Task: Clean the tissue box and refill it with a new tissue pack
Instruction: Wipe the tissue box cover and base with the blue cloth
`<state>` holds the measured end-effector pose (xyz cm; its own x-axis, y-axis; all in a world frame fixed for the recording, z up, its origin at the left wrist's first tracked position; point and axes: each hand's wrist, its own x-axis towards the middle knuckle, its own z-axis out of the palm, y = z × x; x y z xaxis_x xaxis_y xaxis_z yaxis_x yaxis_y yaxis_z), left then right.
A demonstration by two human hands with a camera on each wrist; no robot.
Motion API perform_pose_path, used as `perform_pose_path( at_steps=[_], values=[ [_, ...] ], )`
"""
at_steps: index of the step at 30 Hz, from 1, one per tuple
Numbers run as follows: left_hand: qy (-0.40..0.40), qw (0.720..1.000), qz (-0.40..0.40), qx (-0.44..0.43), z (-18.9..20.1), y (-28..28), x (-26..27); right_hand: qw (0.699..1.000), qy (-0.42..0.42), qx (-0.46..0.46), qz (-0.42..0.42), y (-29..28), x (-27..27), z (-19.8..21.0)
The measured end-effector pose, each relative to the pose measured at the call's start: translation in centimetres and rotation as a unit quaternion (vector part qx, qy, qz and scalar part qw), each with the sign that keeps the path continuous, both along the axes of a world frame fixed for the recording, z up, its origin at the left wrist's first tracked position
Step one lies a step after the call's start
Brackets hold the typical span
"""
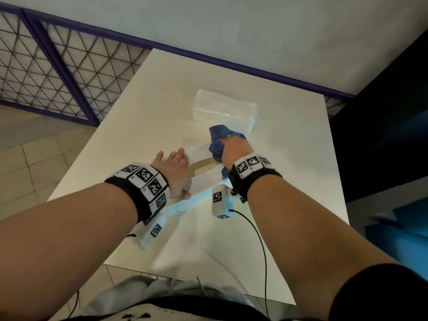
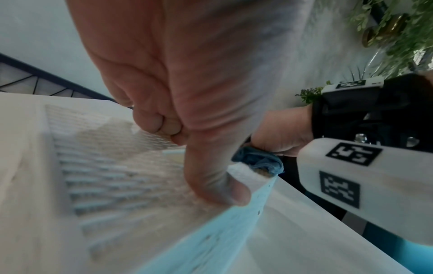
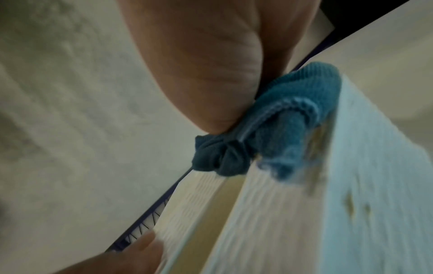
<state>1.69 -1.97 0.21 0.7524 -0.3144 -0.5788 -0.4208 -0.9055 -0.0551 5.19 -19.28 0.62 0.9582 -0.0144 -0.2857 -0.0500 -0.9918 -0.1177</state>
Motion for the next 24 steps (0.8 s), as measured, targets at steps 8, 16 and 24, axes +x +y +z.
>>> perform_pose_path(
  at_steps=[8, 16, 24],
  values=[
    [-0.01, 1.0, 0.002, 0.012, 0.3, -0.4, -0.1, 0.995, 0.086, -0.005, 0.058, 4.2, -0.7, -2.0],
    [-0.003, 0.999, 0.014, -0.032, 0.3, 0.5, -0.4, 1.0, -0.01, 0.013, 0.006, -0.2, -0.1, 0.5],
    [-0.105, 0.985, 0.084, -0.109, 2.0, 5.8, -1.9, 0.992, -0.076, 0.079, -0.063, -3.9, 0.7, 3.7]
  ],
)
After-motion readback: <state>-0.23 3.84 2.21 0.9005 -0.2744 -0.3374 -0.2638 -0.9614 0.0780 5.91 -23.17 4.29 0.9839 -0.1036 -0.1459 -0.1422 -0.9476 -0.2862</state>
